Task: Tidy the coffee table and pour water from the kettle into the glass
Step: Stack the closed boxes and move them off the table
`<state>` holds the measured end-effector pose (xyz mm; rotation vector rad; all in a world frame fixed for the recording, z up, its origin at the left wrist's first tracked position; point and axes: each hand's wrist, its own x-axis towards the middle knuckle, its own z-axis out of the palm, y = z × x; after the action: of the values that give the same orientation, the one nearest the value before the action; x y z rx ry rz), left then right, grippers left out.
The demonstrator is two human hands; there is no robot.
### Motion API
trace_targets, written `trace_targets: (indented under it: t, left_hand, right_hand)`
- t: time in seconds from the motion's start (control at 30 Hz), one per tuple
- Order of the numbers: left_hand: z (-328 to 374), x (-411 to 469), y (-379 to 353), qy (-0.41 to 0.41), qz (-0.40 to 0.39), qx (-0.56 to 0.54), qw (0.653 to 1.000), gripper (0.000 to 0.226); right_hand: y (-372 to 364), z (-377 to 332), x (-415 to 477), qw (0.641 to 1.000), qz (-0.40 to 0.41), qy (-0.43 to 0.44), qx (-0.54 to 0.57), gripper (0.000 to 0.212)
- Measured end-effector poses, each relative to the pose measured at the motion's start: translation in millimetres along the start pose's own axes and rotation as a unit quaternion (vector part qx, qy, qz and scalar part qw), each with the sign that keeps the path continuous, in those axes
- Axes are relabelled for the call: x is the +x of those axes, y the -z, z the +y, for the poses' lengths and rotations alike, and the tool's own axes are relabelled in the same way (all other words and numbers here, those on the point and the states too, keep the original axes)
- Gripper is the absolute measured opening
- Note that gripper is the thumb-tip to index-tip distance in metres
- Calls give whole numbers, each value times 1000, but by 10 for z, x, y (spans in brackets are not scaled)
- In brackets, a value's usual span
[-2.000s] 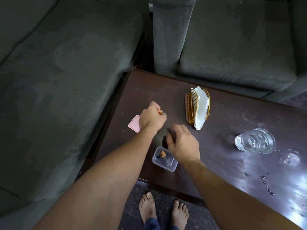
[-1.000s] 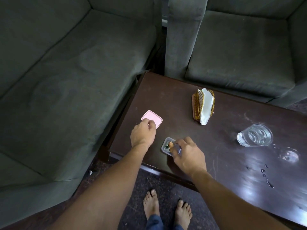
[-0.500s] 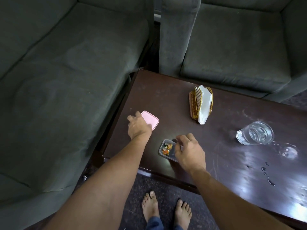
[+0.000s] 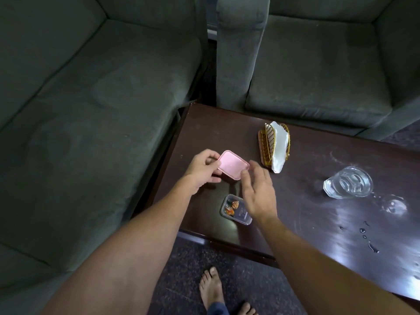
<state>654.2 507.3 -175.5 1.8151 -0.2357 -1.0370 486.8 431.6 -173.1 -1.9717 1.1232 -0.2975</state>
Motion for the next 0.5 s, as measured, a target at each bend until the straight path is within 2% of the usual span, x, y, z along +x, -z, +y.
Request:
trace_targets:
  t: [0.1, 0.17, 0.23, 0.3, 0.33, 0.5]
  left_hand:
    - [69, -128, -88, -34, -42, -17, 998, 16]
    - [89, -229, -178, -46, -72, -16, 996, 17]
    - [84, -341, -254, -56, -91, -21, 994, 19]
    - [71, -450, -304, -63, -95, -24, 993, 20]
    - [63, -503, -324, -66, -93, -23, 993, 20]
    - [21, -696, -344, -69, -86, -8, 994, 31]
  right_hand:
    - [151, 3, -5, 998, 64, 7, -26, 54]
    - [276, 67, -5, 998, 64, -27, 12, 55]
    - [370, 113, -32, 983, 5, -115, 141, 56]
    - [458, 116, -119, 948, -62, -185, 250, 56]
    - [492, 129, -170, 941, -87, -188, 267, 56]
    - [591, 246, -371, 956, -153, -120, 220, 51]
